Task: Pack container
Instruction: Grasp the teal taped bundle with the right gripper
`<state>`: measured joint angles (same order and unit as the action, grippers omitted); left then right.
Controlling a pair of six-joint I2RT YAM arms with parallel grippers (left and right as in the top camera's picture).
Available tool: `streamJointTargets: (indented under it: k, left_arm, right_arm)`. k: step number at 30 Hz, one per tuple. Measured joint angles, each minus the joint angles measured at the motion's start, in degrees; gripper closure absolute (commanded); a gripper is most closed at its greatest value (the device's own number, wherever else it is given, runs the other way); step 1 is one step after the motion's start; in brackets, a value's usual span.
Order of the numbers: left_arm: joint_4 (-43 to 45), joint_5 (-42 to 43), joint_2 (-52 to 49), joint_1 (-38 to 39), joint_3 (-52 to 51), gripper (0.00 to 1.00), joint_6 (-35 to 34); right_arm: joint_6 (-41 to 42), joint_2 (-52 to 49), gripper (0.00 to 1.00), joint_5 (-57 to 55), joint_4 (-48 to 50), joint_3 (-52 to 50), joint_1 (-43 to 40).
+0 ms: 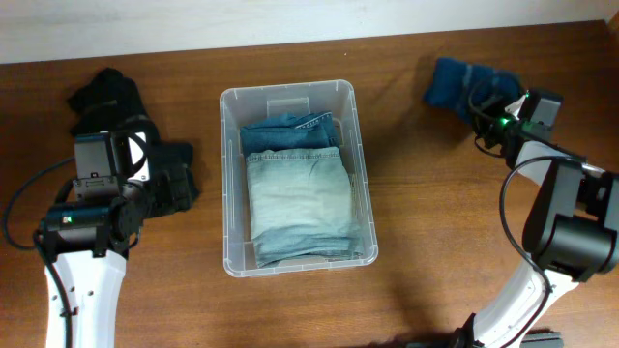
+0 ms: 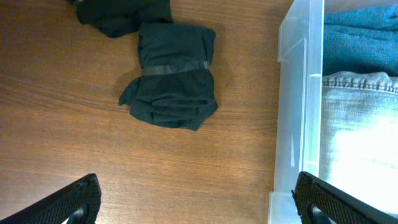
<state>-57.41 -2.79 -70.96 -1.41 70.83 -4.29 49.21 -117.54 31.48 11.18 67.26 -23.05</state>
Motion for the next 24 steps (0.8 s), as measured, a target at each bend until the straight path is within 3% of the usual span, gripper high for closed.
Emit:
streamJointTargets:
  k: [6,12,20,24]
  left_arm:
    - [1.1,0.0,0.0,0.0,0.0,0.01,0.0]
    - [1.1,0.0,0.0,0.0,0.0,0.01,0.0]
    - [1.1,0.0,0.0,0.0,0.0,0.01,0.0]
    - [1.1,0.0,0.0,0.0,0.0,0.01,0.0]
  right_arm:
    - [-4.9,9.9,0.96,5.1,-5.5,0.0,1.6]
    - [-14.0,25.2,0.96,5.9,-14.3,0.2,9.2]
    - [-23.6,36.2,0.94,-2.2,-25.4,0.6,22.1]
    - [-26.3,36.7,0.51,-9.0,-35.9,0.8,22.4]
